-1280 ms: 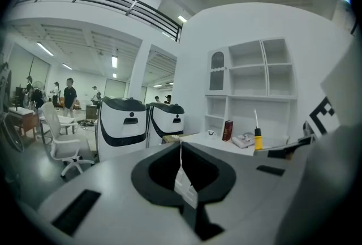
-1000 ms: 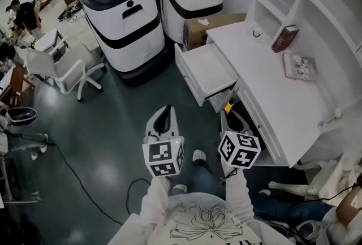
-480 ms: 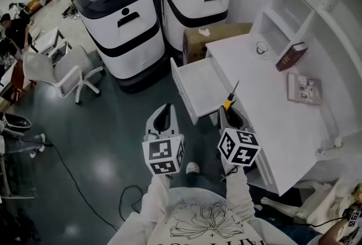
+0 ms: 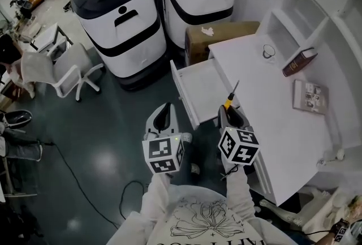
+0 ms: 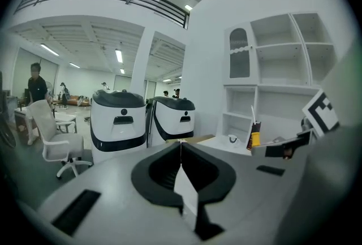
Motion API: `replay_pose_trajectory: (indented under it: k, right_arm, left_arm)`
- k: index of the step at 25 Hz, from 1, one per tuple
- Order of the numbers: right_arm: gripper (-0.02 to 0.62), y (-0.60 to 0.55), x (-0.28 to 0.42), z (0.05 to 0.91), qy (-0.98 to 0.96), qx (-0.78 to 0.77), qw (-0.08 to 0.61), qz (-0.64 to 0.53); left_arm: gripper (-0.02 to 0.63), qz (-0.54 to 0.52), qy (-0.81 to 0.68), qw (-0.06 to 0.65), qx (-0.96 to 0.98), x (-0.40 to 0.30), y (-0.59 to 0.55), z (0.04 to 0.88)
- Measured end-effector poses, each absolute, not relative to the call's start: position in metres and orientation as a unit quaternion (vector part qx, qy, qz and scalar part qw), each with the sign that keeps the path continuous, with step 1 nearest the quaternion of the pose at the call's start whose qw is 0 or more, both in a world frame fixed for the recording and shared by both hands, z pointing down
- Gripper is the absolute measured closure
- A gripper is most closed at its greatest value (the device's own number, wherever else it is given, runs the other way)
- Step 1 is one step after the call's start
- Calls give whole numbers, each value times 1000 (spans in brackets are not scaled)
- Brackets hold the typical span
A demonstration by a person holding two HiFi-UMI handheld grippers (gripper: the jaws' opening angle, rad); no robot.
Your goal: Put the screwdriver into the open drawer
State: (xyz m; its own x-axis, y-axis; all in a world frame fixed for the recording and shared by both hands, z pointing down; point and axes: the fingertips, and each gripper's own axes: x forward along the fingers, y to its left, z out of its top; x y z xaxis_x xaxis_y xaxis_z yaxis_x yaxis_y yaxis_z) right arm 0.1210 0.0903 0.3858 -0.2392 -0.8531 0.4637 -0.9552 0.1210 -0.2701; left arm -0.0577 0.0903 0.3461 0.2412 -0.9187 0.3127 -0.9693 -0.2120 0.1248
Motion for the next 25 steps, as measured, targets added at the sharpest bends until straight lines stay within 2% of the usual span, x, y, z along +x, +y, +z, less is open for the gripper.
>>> replay_pose_trajectory:
  k: [13, 25]
  right_arm:
    - [517, -40, 130, 413, -724, 620, 114, 280]
    - [517, -109, 129, 469, -691, 626, 159, 324]
  left_arm:
    - [600, 101, -588, 158, 787, -48, -50, 367]
    - [600, 141, -553, 201, 796, -47, -134, 418]
